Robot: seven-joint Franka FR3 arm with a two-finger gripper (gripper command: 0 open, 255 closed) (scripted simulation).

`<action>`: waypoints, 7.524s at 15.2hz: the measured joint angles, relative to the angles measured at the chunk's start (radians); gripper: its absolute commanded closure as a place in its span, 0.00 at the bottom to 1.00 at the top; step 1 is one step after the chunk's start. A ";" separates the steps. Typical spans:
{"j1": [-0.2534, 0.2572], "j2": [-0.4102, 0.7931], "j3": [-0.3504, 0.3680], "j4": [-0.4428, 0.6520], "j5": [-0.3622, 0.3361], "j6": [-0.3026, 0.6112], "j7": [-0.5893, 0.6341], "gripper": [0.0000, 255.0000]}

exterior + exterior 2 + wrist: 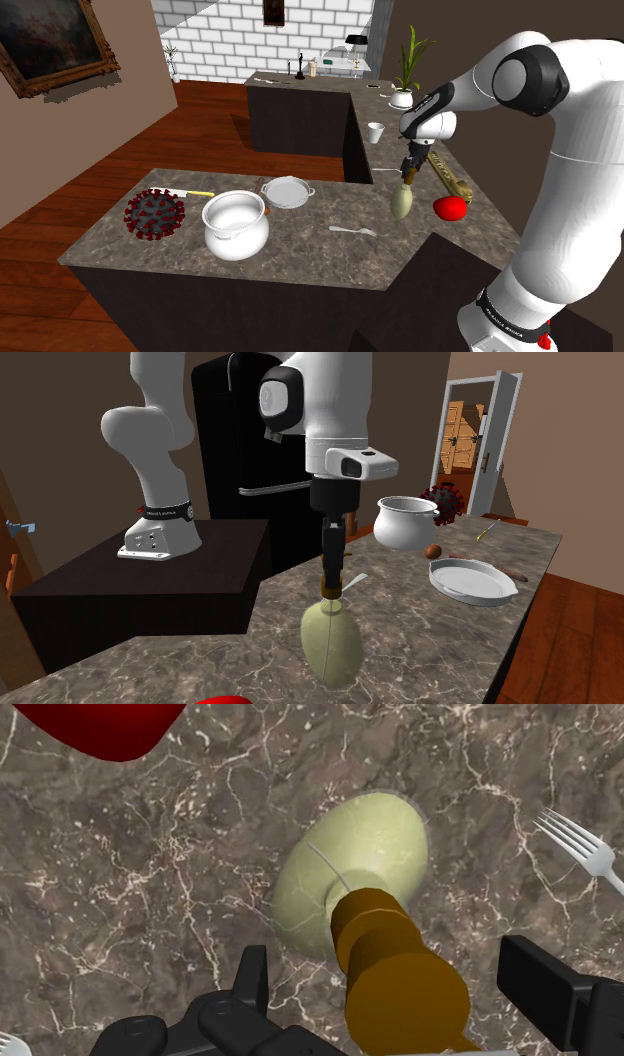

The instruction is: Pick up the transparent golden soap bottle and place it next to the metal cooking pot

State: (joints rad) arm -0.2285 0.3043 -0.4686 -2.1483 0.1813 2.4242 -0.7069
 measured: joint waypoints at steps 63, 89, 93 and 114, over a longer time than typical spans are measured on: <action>0.048 -0.287 -0.044 0.327 -0.190 -0.577 0.124 1.00; 0.166 -0.292 0.069 0.477 -0.196 -0.735 0.352 1.00; 0.209 -0.258 0.111 0.490 -0.185 -0.719 0.437 1.00; 0.405 0.111 0.275 0.874 -0.124 -0.744 0.807 1.00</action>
State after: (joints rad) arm 0.1769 0.4157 -0.1934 -1.2744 0.0577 1.6799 0.0999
